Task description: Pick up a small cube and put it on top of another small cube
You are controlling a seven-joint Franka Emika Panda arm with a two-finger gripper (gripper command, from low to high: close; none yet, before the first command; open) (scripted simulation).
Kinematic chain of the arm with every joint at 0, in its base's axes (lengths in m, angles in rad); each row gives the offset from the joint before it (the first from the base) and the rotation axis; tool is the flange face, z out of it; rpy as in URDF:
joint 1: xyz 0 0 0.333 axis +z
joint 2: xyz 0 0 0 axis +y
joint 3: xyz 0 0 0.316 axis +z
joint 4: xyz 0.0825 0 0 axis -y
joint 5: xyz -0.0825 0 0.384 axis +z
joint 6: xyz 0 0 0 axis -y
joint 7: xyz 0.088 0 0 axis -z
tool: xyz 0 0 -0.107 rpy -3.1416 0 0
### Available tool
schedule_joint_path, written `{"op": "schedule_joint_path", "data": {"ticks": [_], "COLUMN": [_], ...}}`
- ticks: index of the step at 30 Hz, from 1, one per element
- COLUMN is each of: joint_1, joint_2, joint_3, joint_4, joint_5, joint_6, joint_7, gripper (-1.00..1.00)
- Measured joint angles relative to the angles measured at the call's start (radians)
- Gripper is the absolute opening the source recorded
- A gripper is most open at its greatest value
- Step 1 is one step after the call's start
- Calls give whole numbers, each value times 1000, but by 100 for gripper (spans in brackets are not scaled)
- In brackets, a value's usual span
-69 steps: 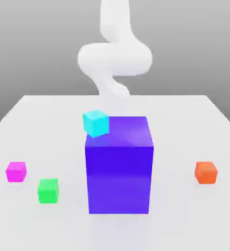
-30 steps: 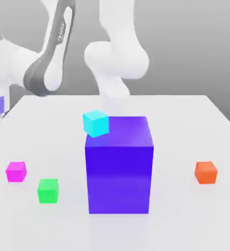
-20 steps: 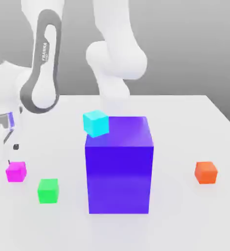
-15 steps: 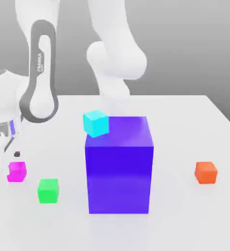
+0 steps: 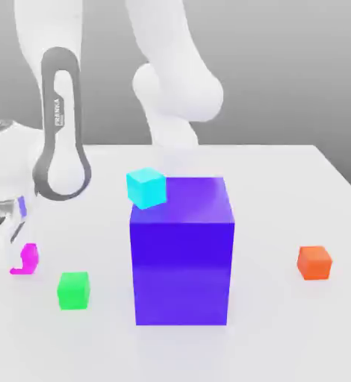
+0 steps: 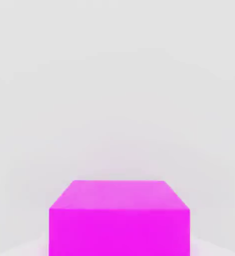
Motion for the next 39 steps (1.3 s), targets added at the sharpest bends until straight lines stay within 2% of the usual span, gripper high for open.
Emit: {"op": "schedule_joint_path", "data": {"ticks": [6, 15, 22, 30, 39], "joint_1": [15, 9, 24, 57, 121], "joint_2": [-121, -201, -273, -365, -465], "joint_3": [-31, -52, -56, -60, -81], "joint_4": [-28, -29, -22, -19, -24], "joint_5": [-65, -401, -564, -655, -688], "joint_6": [-100, -180, -243, -306, -354], "joint_7": [44, -124, -366, -712, -1148], "gripper": [-100, -100, -100, -100, -100]}}
